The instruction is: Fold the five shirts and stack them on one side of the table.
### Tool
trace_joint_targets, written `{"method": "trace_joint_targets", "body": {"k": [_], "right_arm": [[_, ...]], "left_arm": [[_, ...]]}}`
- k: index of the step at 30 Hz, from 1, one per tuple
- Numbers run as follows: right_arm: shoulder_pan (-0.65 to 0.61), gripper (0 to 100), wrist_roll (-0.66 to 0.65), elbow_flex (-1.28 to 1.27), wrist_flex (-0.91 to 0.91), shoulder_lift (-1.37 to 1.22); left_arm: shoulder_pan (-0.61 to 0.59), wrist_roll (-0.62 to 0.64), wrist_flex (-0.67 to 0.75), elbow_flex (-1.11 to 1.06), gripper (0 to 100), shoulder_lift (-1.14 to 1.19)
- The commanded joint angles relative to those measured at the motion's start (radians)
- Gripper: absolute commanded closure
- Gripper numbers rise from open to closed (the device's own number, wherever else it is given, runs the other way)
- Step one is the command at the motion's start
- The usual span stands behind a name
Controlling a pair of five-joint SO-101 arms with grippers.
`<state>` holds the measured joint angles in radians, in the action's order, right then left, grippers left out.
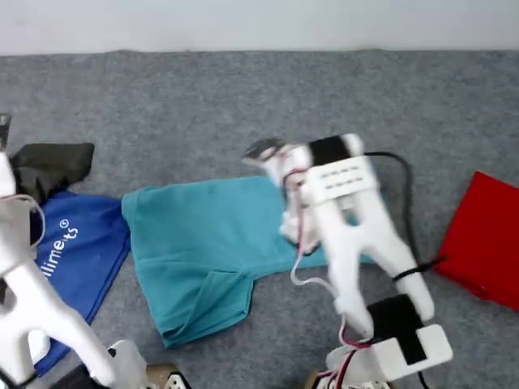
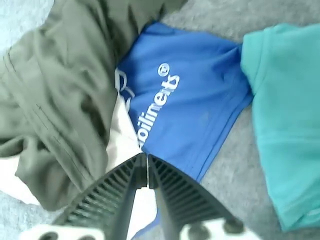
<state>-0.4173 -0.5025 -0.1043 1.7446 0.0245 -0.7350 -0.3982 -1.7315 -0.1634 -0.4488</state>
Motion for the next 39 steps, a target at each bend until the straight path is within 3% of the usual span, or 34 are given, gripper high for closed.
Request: {"method": "trace_joint_targets", "body": {"k": [1, 7, 15, 22, 32, 35, 39], "right_arm": [[-0.136, 94.3, -0.009, 0.002, -0.025, -0.018], [-0.329, 78.0, -0.069, 0.003, -0.054, -0.104], [-0.527, 76.5, -0.086, 0.003, -0.166, -0.128], [-0.575, 76.5, -0.084, 0.003, -0.325, -0.156], [-0.581, 76.9, -0.078, 0.003, -0.337, -0.3], [-0.582, 82.0, -0.08, 0.011, -0.341, -0.314], [-0.581, 99.8, -0.08, 0.075, -0.334, -0.341]], "left_arm": [[-0.031, -0.044, -0.014, -0.038, 98, -0.049], [-0.072, -0.092, 0.028, -0.101, 98, -0.048], [-0.101, -0.118, 0.135, -0.263, 98, -0.048], [-0.101, -0.115, 0.14, -0.292, 98, -0.017], [-0.101, -0.114, 0.14, -0.291, 98, 0.003], [-0.101, -0.114, 0.141, -0.291, 98, 0.003], [-0.101, -0.114, 0.141, -0.291, 98, 0.003]]}}
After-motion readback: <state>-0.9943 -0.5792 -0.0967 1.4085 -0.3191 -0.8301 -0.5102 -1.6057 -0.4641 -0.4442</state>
